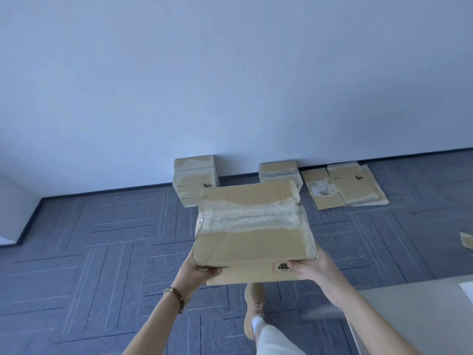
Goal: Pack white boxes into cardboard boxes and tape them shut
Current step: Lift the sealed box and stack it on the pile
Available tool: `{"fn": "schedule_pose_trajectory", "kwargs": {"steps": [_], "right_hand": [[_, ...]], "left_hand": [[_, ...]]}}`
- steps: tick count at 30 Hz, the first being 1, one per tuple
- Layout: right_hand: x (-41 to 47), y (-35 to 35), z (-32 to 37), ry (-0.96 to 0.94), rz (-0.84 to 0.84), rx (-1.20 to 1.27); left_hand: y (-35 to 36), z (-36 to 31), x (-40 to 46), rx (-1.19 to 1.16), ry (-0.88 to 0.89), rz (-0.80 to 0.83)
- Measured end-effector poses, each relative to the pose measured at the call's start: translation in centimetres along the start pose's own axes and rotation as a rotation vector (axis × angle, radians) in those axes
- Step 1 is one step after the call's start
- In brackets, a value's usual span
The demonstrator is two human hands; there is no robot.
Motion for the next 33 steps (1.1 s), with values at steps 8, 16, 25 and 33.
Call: {"fn": "schedule_pose_trajectory", "kwargs": {"steps": [8, 16, 25, 33], "right_hand": [[17.6, 5.9, 10.8, -0.028, 0.110, 0.055], [35.9, 10.1, 20.9, -0.024, 0.187, 0.066], [51.3, 15.3, 26.0, -0.027, 0.175, 0.010], [60.6, 20.8, 24.6, -0.006, 0.097, 0.017]], "left_hand": [[-9.2, -8.9, 13.1, 0.012, 0.030, -0.119], [-17.0, -18.0, 28.6, 0.006, 0.017, -0.202], [-25.1, -19.1, 43.2, -0.059, -0.031, -0.232], [-31.0, -16.9, 54.5, -0.052, -0.008, -0.152]]}}
Point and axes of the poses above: each hand's wrist, its own x-axis towards the middle knuckle, its own y-axis out of the palm, z = x × y, the point moved 2 cm from there along x, towards the middle knuckle, and after that the axes turned 8 degrees about -x, right-handed, at the moved point
